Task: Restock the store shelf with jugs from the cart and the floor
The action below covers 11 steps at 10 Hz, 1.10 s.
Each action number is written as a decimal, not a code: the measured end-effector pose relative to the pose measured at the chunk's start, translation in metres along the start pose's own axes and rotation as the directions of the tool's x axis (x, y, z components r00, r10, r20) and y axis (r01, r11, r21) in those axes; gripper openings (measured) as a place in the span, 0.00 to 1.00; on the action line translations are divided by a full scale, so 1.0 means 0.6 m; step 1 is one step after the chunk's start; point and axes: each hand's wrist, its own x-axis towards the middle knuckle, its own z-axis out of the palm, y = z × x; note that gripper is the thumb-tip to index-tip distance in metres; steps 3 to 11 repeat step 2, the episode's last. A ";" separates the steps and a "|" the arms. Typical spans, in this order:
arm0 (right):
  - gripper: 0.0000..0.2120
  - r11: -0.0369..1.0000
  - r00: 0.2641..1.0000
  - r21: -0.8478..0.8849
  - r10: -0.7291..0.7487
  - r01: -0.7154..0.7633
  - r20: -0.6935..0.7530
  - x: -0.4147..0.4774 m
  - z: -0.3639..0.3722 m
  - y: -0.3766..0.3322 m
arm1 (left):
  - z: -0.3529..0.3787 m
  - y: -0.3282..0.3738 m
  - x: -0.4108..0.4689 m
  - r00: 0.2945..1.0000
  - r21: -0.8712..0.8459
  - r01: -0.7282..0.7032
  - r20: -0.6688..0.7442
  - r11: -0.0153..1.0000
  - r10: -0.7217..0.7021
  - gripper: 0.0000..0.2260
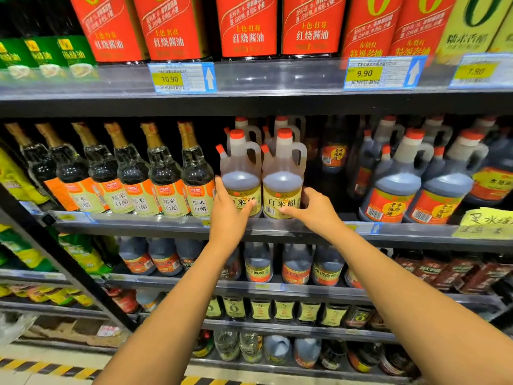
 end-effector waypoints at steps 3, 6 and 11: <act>0.37 0.967 1.000 -0.254 0.027 -0.028 -0.006 -0.070 -0.004 -0.026 | -0.038 -0.018 -0.045 0.984 0.078 -0.160 0.097 0.984 0.152 0.34; 0.37 0.967 1.000 -0.254 0.027 -0.028 -0.006 -0.070 -0.004 -0.026 | -0.038 -0.018 -0.045 0.984 0.078 -0.160 0.097 0.984 0.152 0.34; 0.37 0.967 1.000 -0.254 0.027 -0.028 -0.006 -0.070 -0.004 -0.026 | -0.038 -0.018 -0.045 0.984 0.078 -0.160 0.097 0.984 0.152 0.34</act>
